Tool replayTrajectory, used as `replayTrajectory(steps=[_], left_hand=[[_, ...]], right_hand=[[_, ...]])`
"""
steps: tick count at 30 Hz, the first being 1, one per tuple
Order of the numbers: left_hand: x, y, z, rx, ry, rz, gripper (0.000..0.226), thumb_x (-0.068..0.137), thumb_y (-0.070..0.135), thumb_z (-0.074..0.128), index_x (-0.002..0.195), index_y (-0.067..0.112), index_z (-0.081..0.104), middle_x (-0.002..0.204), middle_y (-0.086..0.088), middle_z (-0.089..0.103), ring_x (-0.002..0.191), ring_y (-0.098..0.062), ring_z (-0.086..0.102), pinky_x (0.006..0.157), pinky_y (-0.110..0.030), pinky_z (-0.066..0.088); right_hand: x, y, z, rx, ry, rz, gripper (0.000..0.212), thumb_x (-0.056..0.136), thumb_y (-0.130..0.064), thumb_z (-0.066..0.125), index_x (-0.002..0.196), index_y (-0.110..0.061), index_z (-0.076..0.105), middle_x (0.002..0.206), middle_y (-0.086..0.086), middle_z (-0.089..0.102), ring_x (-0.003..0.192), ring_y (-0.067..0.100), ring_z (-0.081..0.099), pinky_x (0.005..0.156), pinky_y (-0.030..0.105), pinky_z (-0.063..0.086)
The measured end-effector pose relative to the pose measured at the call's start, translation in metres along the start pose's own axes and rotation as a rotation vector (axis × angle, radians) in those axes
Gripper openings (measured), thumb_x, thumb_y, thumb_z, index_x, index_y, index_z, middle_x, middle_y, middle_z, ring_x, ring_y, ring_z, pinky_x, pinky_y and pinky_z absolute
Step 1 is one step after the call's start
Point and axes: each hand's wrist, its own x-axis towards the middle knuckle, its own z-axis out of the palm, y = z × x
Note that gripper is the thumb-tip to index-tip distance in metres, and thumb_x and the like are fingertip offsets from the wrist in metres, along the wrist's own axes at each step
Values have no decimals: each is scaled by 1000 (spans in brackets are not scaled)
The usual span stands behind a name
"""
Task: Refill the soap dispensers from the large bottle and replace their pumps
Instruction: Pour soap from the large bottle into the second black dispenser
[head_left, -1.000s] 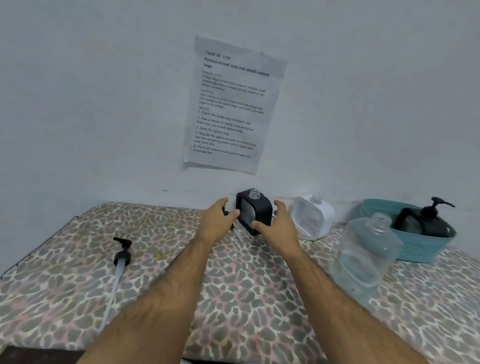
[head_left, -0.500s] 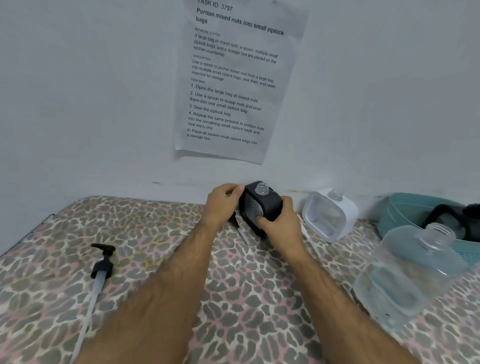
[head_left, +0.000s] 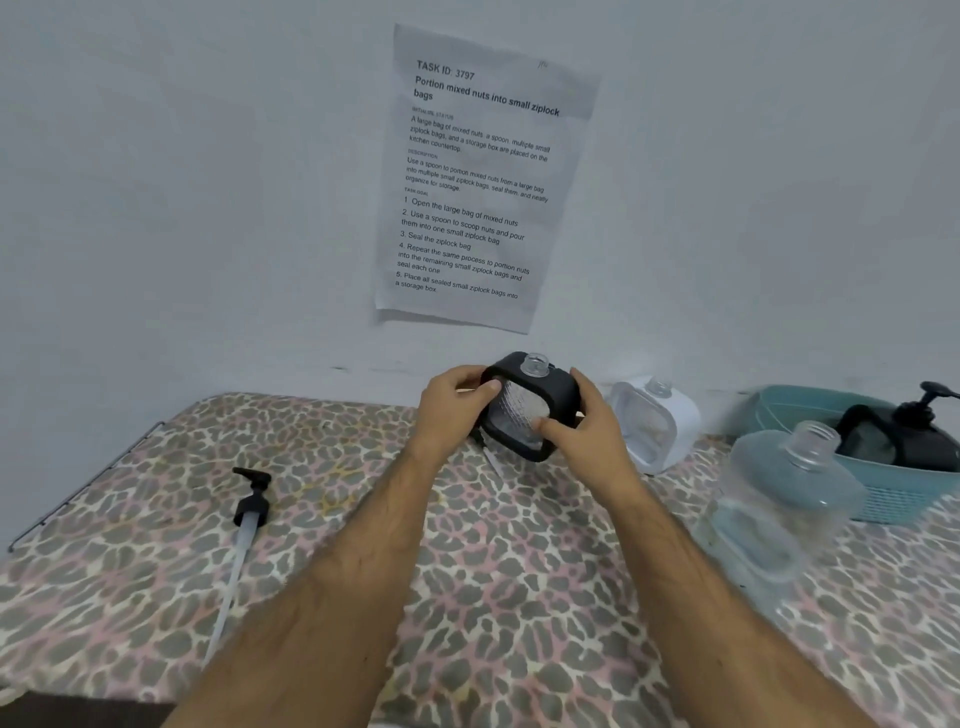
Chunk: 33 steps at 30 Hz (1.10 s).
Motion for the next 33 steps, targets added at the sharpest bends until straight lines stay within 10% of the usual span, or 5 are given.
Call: replayTrajectory(steps=[12,33], left_hand=[[-108,22,-16,-40,-203,-20,67,77,7,81,137,18,56,117,1,68,100,-13,69,82,-33,60],[-190,5,14,-63,-71,-90,57,79,5,78,127,17,49,121,-1,61,112,-18,62,89,-33,56]], right_hand=[[-81,-19,-45,148,-229,26,52,91,3,61,127,-33,50,120,-2,63,111,13,62,83,27,56],[-158,11,-39,-25,-61,28,66,97,-4,55,154,-27,32,146,-9,47,126,6,48,94,11,40]])
